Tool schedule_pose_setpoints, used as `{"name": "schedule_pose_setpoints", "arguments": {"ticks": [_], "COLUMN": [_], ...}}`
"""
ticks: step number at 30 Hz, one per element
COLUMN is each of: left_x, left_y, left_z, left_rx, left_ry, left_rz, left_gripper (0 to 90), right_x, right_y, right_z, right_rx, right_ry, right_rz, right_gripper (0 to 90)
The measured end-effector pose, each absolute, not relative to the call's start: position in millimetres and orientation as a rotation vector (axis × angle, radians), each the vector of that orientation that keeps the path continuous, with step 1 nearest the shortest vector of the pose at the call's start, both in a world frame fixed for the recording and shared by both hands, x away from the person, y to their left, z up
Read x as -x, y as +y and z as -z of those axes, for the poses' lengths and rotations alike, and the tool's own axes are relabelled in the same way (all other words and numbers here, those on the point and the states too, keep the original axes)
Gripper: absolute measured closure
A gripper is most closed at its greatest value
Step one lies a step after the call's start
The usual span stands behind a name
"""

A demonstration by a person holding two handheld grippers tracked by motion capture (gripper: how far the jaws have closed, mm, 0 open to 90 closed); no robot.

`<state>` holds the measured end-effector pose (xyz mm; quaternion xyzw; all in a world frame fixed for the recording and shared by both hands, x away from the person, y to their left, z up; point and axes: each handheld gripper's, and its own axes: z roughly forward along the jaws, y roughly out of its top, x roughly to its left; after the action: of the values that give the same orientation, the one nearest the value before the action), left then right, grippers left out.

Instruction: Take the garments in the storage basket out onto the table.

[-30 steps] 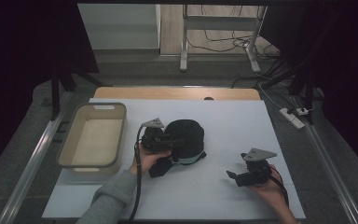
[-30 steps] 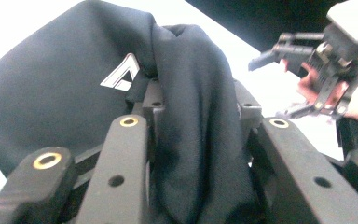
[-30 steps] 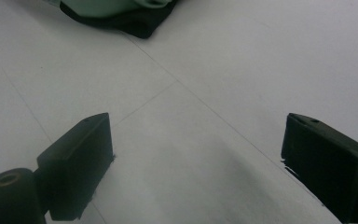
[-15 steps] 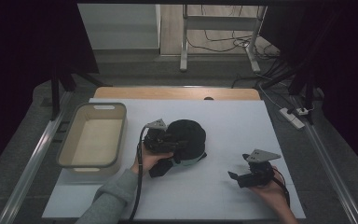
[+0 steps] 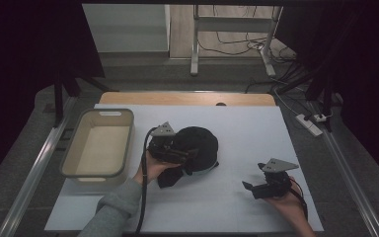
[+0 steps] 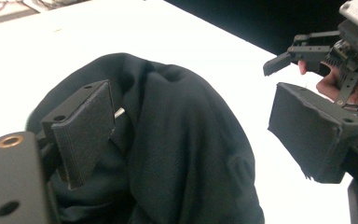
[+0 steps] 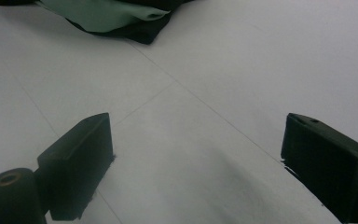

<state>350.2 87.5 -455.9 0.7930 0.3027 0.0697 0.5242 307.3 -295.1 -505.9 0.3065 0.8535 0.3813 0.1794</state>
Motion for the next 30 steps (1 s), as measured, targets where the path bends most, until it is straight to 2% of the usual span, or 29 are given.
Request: {"name": "schedule_pose_setpoints", "arguments": {"ticks": [13, 30], "left_x": [-326.7, -280.9], "left_y": [114.5, 183.0], "left_z": [442.6, 453.8], "left_rx": [-1.917, -1.916], "left_ry": [0.786, 0.897], "left_rz": [-0.252, -0.351], "left_gripper": [15.3, 15.4], "right_x": [-306.7, -306.4], "right_y": [-296.8, -296.8], "right_z": [506.8, 507.5], "right_rx": [-0.871, -0.871], "right_ry": [2.417, 2.412], "right_rz": [-1.064, -1.061], "right_gripper": [9.0, 9.0]}}
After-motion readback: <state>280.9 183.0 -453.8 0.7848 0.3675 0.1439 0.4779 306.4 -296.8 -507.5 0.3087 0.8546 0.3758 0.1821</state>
